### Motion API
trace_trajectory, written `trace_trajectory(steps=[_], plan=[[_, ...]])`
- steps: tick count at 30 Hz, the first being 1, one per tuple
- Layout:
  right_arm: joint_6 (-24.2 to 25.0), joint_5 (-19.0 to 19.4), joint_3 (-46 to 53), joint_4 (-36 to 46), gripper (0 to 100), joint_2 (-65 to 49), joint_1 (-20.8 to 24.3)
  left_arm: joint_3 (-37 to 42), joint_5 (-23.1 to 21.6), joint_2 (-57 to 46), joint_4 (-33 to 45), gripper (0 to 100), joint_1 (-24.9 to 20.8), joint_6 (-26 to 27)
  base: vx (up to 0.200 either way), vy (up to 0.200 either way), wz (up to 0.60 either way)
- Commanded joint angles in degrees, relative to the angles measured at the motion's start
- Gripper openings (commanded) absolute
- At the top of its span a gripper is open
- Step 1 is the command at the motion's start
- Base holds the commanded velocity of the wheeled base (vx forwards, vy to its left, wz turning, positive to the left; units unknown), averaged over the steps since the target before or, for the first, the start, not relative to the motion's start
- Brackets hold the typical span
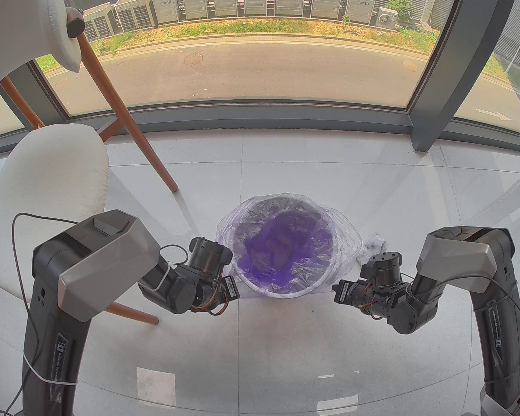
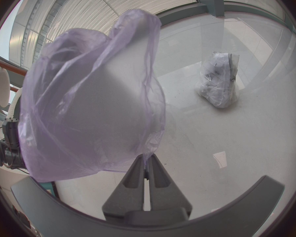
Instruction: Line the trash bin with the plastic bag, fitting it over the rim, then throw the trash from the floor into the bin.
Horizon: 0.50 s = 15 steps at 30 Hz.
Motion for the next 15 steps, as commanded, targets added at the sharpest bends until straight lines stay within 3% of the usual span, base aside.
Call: trace_trajectory(steps=[1,7,8,11,12,15], plan=[[-0.2,-0.8,-2.9,2.1,0,0.9,0.4,0.2,-0.1,0.9,0.0,0,-1.4,-0.2,0.0,0.0,0.0],[-0.1,-0.7,-3.4,2.4,0,1.0,0.3,0.3,-0.1,0.5,0.0,0,-1.6,-0.7,0.0,0.0,0.0],[-0.1,-0.7,-3.3,2.4,100,1.0,0.3,0.3,-0.1,0.5,-0.1,0,-1.6,-0.7,0.0,0.0,0.0],[0.0,-0.7,-2.5,2.2,100,0.6,0.7,1.0,-0.1,-0.1,0.0,0,-1.8,-2.3,0.0,0.0,0.0],[-0.2,-0.9,-1.7,2.2,100,0.2,1.0,1.9,-0.4,-0.7,0.0,100,-1.8,-2.4,0.0,0.0,0.0],[-1.0,-1.9,2.1,1.9,100,-2.7,1.6,4.4,-0.5,-3.3,0.0,100,-1.9,-2.2,0.0,0.0,0.0]])
